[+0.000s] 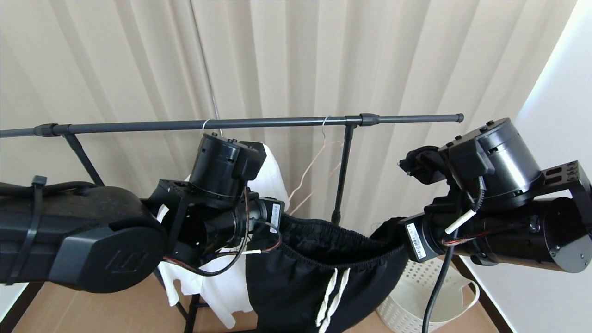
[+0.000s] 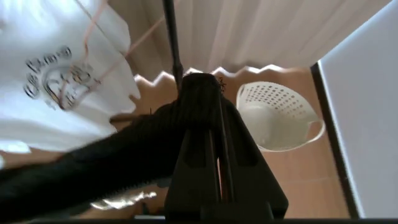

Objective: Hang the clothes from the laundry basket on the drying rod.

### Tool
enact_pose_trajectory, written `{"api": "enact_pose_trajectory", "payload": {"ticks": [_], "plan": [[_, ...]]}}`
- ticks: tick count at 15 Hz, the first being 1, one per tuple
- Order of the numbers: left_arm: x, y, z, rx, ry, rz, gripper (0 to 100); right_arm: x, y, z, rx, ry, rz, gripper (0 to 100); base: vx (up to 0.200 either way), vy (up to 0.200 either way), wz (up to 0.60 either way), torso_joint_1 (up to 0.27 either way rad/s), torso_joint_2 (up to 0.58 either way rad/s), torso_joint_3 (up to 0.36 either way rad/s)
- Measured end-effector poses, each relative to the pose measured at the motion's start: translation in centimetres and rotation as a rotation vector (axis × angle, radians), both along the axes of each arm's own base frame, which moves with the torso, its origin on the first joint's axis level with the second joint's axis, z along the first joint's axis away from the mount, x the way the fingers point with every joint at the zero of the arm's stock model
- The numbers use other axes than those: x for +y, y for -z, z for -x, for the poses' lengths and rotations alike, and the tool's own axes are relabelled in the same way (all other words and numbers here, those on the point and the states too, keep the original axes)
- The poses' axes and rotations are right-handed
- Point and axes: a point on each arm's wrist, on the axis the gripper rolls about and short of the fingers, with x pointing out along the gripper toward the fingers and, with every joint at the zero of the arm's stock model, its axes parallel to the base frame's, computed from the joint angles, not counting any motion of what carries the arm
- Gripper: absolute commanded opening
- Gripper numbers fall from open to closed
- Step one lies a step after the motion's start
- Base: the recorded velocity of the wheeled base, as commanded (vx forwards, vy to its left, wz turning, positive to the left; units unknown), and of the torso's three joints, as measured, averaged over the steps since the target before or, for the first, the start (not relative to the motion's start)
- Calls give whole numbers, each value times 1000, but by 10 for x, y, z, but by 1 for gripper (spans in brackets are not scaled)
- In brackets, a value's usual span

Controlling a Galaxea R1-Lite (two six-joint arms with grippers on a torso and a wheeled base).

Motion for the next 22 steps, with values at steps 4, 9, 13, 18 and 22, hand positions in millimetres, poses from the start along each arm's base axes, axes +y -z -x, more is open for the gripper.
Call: {"api": "enact_pose_trajectory", "payload": {"ticks": [4, 9, 13, 18, 22], "plan": [[11, -3, 5, 102, 17, -45, 0, -4, 2, -11, -35, 45, -26, 0, 0, 0, 0, 0, 0, 0], [39, -5, 12, 150, -42, -73, 0, -29, 1, -30, -46, 152, -20, 0, 0, 0, 0, 0, 0, 0], [58, 1, 26, 174, -70, -88, 0, -45, -1, -40, -65, 206, -15, 0, 0, 0, 0, 0, 0, 0], [66, 3, 35, 176, -73, -88, 0, -57, -2, -45, -74, 245, -5, 0, 0, 0, 0, 0, 0, 0], [60, -9, 27, 134, -62, -53, 0, -47, 1, -28, -62, 180, 7, 0, 0, 0, 0, 0, 0, 0]]}}
